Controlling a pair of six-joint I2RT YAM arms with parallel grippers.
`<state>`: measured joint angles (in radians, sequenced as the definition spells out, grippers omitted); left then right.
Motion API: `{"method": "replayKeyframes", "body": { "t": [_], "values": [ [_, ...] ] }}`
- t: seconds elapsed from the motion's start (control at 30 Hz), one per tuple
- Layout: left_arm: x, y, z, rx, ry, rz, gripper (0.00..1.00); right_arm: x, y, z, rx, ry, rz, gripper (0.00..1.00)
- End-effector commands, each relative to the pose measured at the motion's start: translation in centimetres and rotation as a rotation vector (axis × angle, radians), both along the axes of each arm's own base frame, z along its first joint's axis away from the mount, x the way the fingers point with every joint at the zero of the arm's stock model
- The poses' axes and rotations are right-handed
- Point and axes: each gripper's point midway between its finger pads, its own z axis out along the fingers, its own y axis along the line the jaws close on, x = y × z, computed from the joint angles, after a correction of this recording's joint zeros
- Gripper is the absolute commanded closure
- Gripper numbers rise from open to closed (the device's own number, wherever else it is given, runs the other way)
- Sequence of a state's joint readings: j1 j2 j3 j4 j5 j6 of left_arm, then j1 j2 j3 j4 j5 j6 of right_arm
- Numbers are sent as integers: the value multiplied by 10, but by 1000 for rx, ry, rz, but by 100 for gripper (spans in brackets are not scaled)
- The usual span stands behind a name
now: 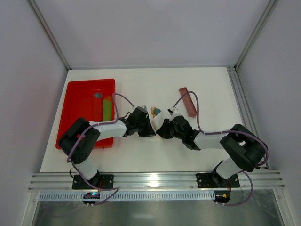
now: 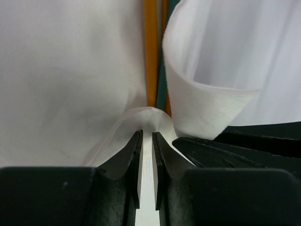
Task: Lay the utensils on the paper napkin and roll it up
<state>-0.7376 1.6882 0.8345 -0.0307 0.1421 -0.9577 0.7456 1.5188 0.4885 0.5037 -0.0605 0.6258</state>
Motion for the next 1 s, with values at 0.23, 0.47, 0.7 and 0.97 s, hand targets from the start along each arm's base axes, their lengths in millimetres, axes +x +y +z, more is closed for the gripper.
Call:
{"method": "replayKeyframes", "body": {
  "t": [0.23,0.47,0.7,0.97],
  "values": [
    [8,-4,15,-14,-42,5,80,7,21,10,44,-54,43,80],
    [8,4,27,7,-57,27,66,7,17,5,21,-50,29,78],
    [16,3,49,-6,-104,34,49,6,15,1,8,-43,25,79],
    [26,4,60,10,-142,62,44,4,16,1,6,-45,31,79]
  ]
}}
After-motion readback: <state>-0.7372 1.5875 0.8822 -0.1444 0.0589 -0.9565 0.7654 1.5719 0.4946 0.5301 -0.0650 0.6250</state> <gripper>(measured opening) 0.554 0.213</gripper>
